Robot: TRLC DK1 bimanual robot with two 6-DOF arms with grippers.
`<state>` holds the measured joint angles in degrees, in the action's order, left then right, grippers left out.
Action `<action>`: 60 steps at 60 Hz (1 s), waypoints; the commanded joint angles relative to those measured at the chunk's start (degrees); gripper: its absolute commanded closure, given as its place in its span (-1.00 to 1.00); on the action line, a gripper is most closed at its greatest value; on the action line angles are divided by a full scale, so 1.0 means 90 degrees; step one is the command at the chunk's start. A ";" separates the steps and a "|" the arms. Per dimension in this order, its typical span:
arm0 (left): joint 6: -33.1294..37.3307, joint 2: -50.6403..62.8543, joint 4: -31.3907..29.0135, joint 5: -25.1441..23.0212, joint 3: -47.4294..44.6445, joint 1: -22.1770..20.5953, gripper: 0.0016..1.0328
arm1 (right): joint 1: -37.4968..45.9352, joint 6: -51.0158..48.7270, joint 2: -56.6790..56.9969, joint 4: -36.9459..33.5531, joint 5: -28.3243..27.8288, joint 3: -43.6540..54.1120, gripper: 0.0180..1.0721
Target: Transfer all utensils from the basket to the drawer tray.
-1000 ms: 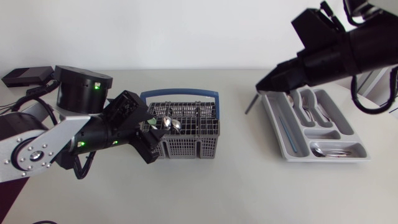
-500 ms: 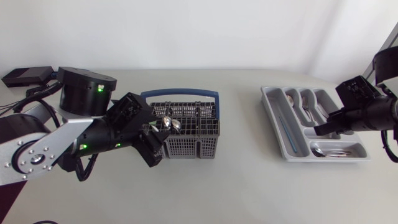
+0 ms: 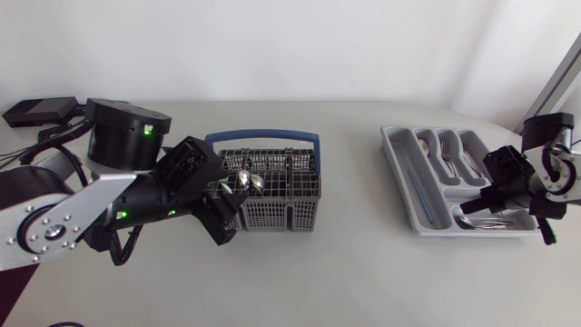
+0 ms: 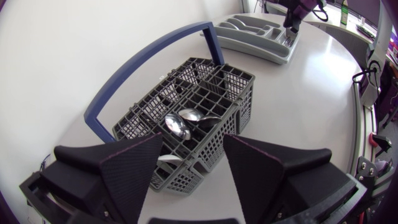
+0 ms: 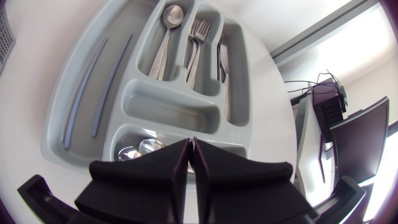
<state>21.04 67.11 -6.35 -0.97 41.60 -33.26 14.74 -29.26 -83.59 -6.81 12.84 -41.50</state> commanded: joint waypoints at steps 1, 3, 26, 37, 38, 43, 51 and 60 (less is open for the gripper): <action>0.0036 -0.0103 -0.0066 0.0049 0.0035 -0.0065 -0.36 | -0.0007 -0.0119 -0.0341 0.0180 0.0106 0.0177 0.44; 0.0036 -0.0103 -0.0076 0.0059 0.0045 -0.0065 -0.36 | -0.0007 -0.0109 -0.0409 0.0210 0.0106 0.0177 0.38; 0.0377 -0.0084 0.0159 0.0089 0.0065 -0.0026 -0.39 | 0.0032 -0.0275 -0.0107 0.0522 0.0077 0.0275 -0.80; 0.0514 -0.0103 0.0168 0.0098 0.0094 0.0131 -0.48 | 0.0071 -0.0460 0.0518 0.0600 0.0048 0.0402 -0.90; 0.0524 -0.0113 0.0159 0.0098 0.0094 0.0150 -0.50 | 0.0071 -0.0470 0.0558 0.0600 0.0048 0.0402 -0.90; 0.0631 -0.0152 0.0149 0.0098 0.0075 0.0209 -0.54 | 0.0042 -0.0490 0.0870 0.0493 -0.0001 0.0431 -0.90; 0.0807 -0.0279 0.0149 0.0089 0.0065 0.0433 -0.56 | -0.0818 -0.0480 0.1934 0.0014 -0.0206 0.0597 -0.90; 0.0895 -0.0338 0.0139 0.0049 -0.0082 0.0609 -0.59 | -0.2536 -0.0089 0.2647 -0.0855 -0.0138 0.0314 -0.90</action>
<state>27.31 64.86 -5.26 -0.56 41.63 -28.56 -1.69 -32.29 -62.04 -11.00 11.38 -37.74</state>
